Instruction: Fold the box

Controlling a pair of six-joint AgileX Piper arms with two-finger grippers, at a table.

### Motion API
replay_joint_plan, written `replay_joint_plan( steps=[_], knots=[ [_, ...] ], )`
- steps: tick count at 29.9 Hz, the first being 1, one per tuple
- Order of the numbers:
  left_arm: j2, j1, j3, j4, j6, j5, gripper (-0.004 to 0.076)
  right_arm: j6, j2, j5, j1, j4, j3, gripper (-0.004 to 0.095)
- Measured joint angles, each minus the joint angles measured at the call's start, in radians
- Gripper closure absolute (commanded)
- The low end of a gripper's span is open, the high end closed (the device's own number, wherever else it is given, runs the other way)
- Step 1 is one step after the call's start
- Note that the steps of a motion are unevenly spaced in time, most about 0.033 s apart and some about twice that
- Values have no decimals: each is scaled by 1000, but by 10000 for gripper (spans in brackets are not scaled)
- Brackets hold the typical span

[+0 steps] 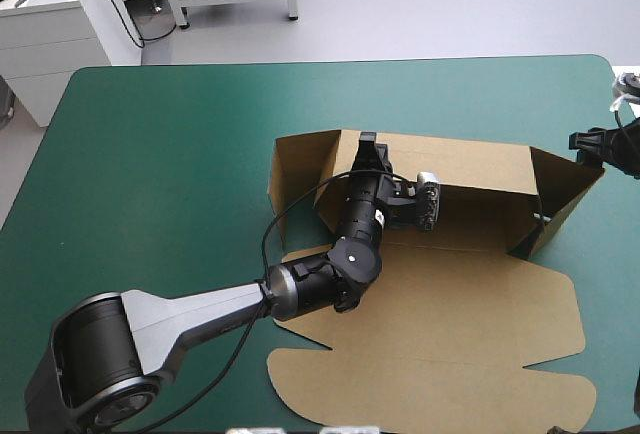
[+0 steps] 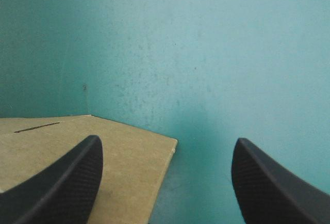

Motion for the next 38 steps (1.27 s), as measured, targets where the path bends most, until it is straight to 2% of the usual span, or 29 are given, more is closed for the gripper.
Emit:
replay_joint_plan(
  steps=[4,10,17,27,38],
  knots=[
    [0,0,0,-1,0,12,732,-45,-21,-43,-8,79,77,264],
    [-1,0,0,-6,0,28,732,-81,-26,-25,-9,142,110,264],
    [-2,0,0,-14,-26,45,732,-107,-59,52,-9,145,120,264],
    [-2,0,0,0,-291,43,732,-110,-61,86,-9,141,120,264],
    [-2,1,0,-7,-329,36,732,-111,-68,98,-8,138,120,264]
  ],
)
